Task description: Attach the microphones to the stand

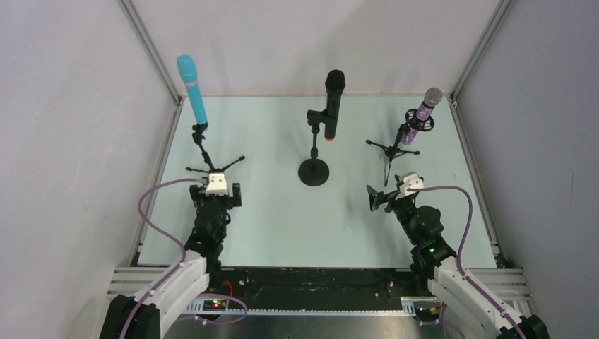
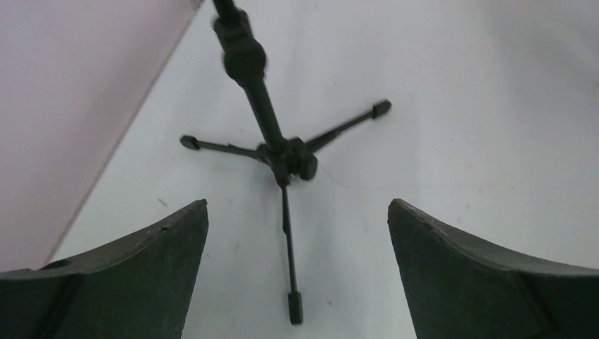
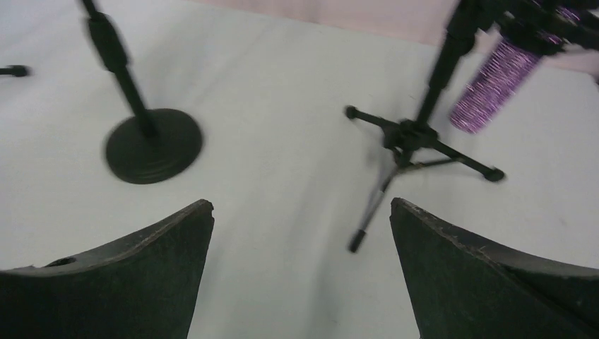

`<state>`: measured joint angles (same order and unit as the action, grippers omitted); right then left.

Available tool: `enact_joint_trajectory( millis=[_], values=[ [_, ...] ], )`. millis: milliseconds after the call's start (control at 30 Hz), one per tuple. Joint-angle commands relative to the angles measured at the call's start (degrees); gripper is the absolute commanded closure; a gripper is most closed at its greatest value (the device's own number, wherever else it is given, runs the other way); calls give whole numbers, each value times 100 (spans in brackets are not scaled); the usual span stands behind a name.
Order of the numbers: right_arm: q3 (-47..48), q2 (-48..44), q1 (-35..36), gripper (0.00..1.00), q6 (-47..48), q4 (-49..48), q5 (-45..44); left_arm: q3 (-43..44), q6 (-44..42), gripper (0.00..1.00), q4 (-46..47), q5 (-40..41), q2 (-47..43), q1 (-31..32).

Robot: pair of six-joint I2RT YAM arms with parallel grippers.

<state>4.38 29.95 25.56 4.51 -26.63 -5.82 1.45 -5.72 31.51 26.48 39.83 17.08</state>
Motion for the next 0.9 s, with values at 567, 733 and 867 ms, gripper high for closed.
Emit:
enact_joint_trajectory(
  millis=[567, 733, 867],
  values=[
    [-383, 3311, -2235, 0, -8, -3815, 1364, -4, 300, 0, 4751, -1398, 3157, -1619],
    [-605, 4338, -2641, 0, -223, -5403, 1720, 119, 342, 0, 4462, -1303, 3210, -1629],
    [-300, 4821, -2680, 0, -272, -5422, 1690, 243, 364, 0, 4299, -1218, 3236, -1630]
  ],
)
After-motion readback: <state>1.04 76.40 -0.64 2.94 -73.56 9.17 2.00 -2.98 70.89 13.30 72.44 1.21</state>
